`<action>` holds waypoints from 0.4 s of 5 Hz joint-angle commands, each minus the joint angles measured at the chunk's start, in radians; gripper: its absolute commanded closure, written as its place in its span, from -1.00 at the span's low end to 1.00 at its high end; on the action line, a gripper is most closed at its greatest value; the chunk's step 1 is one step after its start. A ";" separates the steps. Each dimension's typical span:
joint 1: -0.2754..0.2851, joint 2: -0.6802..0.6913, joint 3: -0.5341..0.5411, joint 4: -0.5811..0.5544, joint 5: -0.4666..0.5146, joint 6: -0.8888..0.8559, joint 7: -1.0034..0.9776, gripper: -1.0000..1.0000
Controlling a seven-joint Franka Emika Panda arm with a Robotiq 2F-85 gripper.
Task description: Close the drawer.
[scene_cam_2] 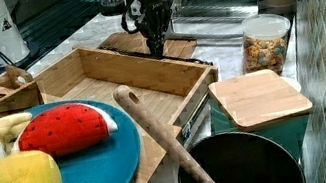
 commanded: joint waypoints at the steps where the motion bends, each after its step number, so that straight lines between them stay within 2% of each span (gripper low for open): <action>1: -0.115 -0.039 -0.125 0.035 -0.084 0.003 -0.170 1.00; 2: -0.138 -0.036 -0.184 0.023 -0.149 0.074 -0.172 1.00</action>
